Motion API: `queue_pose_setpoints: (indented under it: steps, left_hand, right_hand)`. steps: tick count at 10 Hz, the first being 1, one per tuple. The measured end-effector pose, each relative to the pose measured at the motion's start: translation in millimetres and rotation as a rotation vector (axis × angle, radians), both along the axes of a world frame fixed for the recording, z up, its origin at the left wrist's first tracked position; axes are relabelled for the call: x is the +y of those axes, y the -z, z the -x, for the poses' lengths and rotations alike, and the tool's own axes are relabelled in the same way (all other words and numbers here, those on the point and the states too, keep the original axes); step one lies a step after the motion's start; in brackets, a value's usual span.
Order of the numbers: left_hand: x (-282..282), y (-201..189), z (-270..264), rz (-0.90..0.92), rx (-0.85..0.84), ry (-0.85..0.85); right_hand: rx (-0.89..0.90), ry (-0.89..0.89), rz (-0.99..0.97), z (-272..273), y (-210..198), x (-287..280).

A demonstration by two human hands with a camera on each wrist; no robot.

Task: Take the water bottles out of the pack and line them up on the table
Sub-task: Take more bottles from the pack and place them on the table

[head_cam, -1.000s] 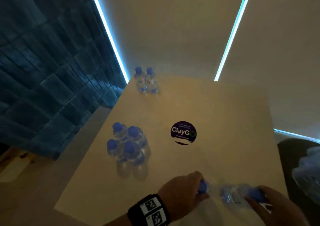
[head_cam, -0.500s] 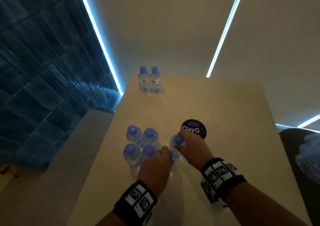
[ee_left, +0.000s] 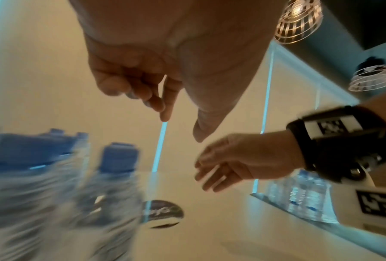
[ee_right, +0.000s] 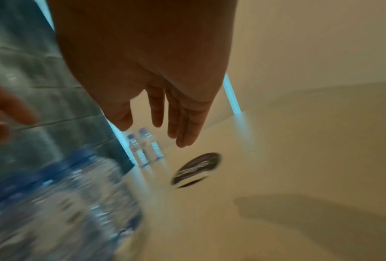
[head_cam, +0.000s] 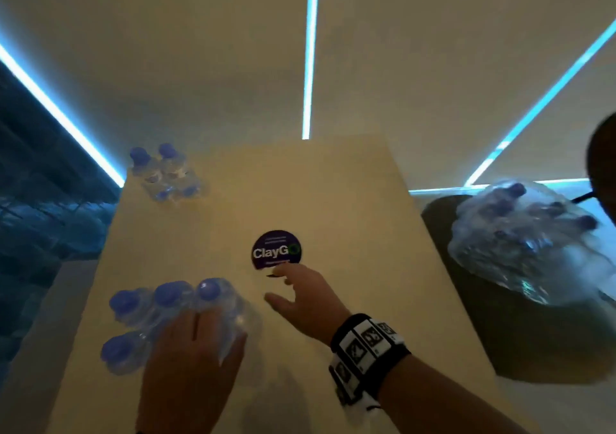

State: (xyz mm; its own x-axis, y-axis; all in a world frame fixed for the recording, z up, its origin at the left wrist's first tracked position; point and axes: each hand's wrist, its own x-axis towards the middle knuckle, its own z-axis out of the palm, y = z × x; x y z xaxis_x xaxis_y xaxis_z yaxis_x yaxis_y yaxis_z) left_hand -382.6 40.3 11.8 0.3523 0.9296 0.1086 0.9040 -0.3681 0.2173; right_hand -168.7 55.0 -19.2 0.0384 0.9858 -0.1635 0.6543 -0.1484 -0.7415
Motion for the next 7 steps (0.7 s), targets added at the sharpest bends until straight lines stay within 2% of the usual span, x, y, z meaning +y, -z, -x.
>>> queue_pose_setpoints:
  steps: [1,2,3,4,5,6,7]
  left_hand:
    - [-6,-11,-63,-0.133,-0.040,0.215]
    - [-25,-24,-157,0.047,-0.158,0.517]
    - [-50,-26,-261,0.182,-0.120,0.814]
    - [-78,-21,-371,0.179,-0.033,1.091]
    - [-90,-19,-463,0.187,0.089,1.178]
    - [-85,-9,-528,0.204,0.200,1.127]
    - [-80,3,-570,0.287,0.128,1.006]
  right_hand:
    - [-0.041,0.252,0.081,-100,17,-58]
    - [-0.111,0.556,0.140,-207,25,-113]
    - [-0.148,0.792,0.175,-300,19,-152]
    - [-0.159,0.820,0.207,-367,14,-172]
    - [-0.173,0.758,0.210,-412,14,-174]
    - [-0.232,0.761,0.425,-449,19,-172]
    - [-0.300,0.710,0.564,-472,28,-177]
